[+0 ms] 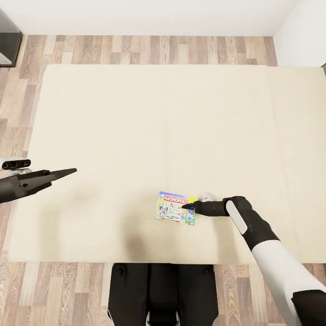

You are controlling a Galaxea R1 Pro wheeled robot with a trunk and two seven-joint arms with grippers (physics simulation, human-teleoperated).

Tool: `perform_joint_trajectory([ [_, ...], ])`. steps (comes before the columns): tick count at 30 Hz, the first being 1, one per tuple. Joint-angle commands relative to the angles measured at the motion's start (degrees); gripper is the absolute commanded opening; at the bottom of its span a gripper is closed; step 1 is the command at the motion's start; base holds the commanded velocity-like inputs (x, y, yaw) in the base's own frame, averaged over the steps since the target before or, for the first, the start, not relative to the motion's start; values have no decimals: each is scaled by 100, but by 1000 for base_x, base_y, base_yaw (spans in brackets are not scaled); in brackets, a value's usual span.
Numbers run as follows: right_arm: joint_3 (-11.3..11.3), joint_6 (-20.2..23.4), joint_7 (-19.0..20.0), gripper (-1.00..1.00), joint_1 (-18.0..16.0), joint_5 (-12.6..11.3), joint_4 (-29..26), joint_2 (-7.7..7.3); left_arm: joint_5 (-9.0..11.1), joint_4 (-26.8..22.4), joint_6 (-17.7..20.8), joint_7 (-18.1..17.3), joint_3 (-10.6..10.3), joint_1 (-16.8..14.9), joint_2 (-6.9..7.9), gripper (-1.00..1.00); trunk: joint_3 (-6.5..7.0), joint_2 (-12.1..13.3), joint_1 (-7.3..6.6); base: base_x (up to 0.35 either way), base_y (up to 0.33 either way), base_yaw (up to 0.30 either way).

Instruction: Put all the toys in the child's room - the three board games (two on the bed and one on the table), the two jigsaw puzzles on the table, and the tennis ball on the table - inside the toy box on the table in the child's room.

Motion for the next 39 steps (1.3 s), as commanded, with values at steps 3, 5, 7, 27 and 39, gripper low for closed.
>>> perform_joint_trajectory([
  [3,10,11,34,100,-3,33,-3,-10,-4,-1,61,-22,-2,-2,-2,100,-6,-9,4,0,44,0],
  [5,10,11,34,100,1,33,-3,-12,-1,-1,61,-22,-3,-2,-4,100,-6,-9,4,0,107,0],
  [7,10,11,34,100,3,31,-3,-13,-1,-1,61,-22,-12,-2,-5,100,-6,-9,4,0,129,0],
  [27,10,11,34,100,5,29,-3,-14,-4,-1,61,-22,-7,-2,1,100,-6,-9,4,0,56,0],
  [39,10,11,35,100,5,29,-3,-8,-4,-1,61,-22,-5,-2,2,100,-6,-9,4,0,30,0],
])
